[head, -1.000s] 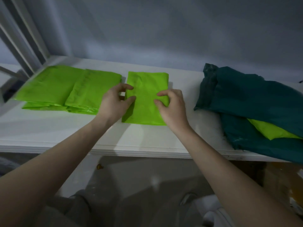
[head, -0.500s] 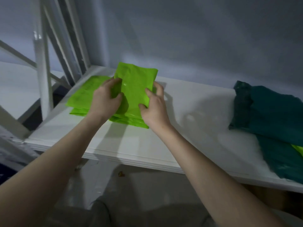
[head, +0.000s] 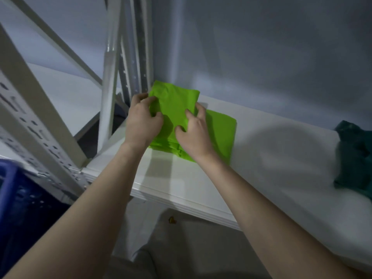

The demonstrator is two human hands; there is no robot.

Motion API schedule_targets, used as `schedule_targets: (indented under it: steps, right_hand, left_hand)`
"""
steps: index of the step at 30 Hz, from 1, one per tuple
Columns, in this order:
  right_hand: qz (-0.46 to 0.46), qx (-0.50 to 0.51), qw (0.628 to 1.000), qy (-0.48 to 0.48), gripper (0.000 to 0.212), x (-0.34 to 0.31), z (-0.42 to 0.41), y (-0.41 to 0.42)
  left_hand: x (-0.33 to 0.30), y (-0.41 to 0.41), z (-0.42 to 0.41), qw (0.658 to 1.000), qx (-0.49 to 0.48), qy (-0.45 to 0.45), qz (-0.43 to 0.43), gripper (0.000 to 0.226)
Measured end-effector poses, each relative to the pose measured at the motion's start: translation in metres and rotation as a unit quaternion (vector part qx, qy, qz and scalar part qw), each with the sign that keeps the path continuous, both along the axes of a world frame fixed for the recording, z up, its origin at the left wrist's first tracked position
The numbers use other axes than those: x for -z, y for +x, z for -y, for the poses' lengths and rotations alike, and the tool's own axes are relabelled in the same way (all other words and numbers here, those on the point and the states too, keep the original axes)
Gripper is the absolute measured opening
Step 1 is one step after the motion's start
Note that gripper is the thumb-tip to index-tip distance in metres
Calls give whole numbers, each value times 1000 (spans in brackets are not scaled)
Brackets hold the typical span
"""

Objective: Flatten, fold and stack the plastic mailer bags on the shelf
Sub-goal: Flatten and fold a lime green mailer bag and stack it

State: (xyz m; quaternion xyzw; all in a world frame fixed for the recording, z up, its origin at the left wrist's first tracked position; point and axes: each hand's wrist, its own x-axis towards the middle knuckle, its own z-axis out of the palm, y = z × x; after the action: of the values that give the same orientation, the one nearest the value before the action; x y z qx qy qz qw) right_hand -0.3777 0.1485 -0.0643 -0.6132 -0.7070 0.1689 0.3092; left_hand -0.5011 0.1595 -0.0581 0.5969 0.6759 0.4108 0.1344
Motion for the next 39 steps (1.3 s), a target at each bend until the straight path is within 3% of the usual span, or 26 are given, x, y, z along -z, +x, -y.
schedule_targets:
  steps: [4, 8, 14, 18, 24, 33, 39]
  right_hand:
    - [30, 3, 999, -18, 53, 1, -2, -13]
    - [133, 8, 991, -24, 56, 7, -1, -14]
    - [226, 25, 974, 10, 50, 14, 3, -13]
    - [209, 17, 978, 1, 51, 13, 2, -9]
    - [178, 30, 983, 15, 50, -4, 6, 17]
    - [180, 71, 981, 29, 56, -24, 42, 113]
    - [209, 117, 971, 21, 48, -39, 73, 189]
  left_hand:
    - [7, -14, -4, 999, -21, -23, -24, 50]
    - [10, -11, -3, 994, -36, -59, -90, 45]
    - [16, 4, 2, 982, 35, -109, -152, 51]
    - [16, 4, 2, 983, 22, -108, -150, 47]
    - [6, 17, 3, 985, 22, -38, -165, 46]
    - [-5, 82, 22, 967, 150, 45, -201, 45]
    - [-13, 161, 38, 949, 237, 62, -196, 40]
